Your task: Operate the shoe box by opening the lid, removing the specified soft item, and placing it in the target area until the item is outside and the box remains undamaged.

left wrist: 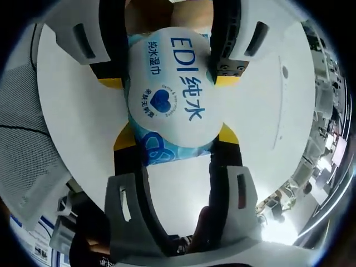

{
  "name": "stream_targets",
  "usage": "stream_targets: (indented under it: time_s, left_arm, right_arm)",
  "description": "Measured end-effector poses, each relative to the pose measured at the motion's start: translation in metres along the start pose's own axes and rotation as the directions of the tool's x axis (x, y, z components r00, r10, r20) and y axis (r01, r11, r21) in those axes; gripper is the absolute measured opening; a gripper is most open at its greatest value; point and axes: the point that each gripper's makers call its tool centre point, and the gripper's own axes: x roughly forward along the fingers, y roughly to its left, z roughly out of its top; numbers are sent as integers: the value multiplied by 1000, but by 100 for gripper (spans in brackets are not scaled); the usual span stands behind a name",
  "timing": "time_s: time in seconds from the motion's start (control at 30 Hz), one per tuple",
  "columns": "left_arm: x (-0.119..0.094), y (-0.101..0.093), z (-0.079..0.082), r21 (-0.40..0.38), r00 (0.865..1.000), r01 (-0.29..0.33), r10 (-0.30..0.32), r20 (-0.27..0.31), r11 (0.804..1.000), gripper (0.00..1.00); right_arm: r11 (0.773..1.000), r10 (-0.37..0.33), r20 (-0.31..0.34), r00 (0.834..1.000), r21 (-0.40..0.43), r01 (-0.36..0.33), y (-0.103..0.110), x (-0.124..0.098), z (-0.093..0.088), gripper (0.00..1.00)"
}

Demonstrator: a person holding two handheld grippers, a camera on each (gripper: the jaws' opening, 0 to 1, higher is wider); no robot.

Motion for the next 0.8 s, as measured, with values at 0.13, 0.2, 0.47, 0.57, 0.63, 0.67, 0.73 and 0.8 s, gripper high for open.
stream_targets:
  time_s: [0.13, 0.2, 0.47, 0.57, 0.63, 0.67, 0.73, 0.8]
  left_arm:
    - [4, -2, -2, 1, 1000, 2, -2, -8, 1000, 59]
    - [6, -3, -2, 0, 1000, 1, -1, -8, 1000, 59]
    - [15, 0, -6, 9, 1000, -4, 4, -12, 1000, 59]
    - [15, 0, -5, 10, 1000, -6, 6, -11, 1000, 59]
    - [17, 3, -6, 9, 1000, -6, 6, -12, 1000, 59]
    - [18, 3, -6, 9, 1000, -6, 6, -11, 1000, 59]
    - [18, 4, -6, 9, 1000, -7, 7, -8, 1000, 59]
    - [19, 4, -6, 7, 1000, -8, 8, -7, 1000, 59]
  right_arm:
    - [1000, 3, -7, 1000, 1, -3, 1, 4, -3, 53]
    - [1000, 4, -8, 1000, 1, -4, 4, 5, -4, 53]
    - [1000, -4, -8, 1000, 8, 4, 4, 8, -6, 53]
    - [1000, -5, -10, 1000, 8, 6, 4, 8, -7, 54]
    - [1000, -5, -9, 1000, 9, 5, 4, 8, -7, 54]
    - [1000, -5, -9, 1000, 9, 5, 5, 8, -7, 54]
    - [1000, -5, -10, 1000, 10, 6, 5, 8, -8, 54]
    - [1000, -6, -11, 1000, 10, 6, 4, 8, -8, 54]
